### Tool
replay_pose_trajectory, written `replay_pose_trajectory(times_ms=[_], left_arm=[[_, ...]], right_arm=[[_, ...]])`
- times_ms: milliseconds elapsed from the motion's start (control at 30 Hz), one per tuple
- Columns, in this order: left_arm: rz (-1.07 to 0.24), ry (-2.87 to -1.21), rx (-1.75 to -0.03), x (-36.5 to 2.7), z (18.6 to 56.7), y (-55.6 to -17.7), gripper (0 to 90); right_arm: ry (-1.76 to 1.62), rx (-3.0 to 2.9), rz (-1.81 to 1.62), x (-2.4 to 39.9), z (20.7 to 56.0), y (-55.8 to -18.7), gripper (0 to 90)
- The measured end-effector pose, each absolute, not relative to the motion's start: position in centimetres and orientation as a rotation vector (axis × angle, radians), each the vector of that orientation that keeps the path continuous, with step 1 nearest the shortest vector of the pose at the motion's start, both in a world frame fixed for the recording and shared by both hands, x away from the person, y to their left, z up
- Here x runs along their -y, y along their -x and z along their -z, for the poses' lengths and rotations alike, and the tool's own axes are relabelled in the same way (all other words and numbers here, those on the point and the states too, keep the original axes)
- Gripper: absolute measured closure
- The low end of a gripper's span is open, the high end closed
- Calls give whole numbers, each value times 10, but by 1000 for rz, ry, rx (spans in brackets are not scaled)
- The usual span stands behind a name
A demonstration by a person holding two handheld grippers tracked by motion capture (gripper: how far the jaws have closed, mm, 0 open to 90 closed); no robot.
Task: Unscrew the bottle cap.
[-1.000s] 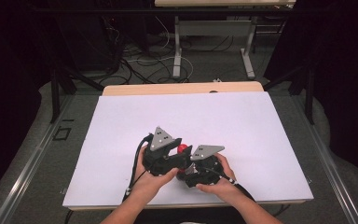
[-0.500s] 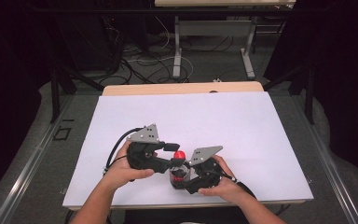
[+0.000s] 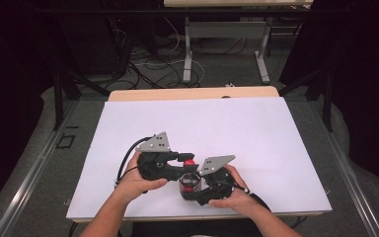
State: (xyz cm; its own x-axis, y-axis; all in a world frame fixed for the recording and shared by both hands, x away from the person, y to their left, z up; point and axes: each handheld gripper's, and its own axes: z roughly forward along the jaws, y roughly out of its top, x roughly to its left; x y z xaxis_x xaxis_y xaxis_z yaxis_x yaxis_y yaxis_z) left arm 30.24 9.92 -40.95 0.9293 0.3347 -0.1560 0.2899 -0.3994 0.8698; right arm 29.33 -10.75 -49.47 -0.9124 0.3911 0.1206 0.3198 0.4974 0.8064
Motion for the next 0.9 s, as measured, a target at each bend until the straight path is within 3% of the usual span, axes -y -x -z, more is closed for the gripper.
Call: replay_pose_trajectory(times_ms=[267,467,667,900], left_arm=[[-270,-1972,-765,-78,406,-286,616],[-380,-1947,-892,-60,406,-279,617],[-333,-1969,-863,-63,402,-284,598],[-189,-1988,-727,-85,392,-290,450]], right_arm=[[-735,-2546,-1331,109,495,-295,292],[-807,-2475,-1273,108,497,-295,292],[-813,-2496,-1311,111,497,-297,291],[-791,-2542,-1367,115,495,-301,291]])
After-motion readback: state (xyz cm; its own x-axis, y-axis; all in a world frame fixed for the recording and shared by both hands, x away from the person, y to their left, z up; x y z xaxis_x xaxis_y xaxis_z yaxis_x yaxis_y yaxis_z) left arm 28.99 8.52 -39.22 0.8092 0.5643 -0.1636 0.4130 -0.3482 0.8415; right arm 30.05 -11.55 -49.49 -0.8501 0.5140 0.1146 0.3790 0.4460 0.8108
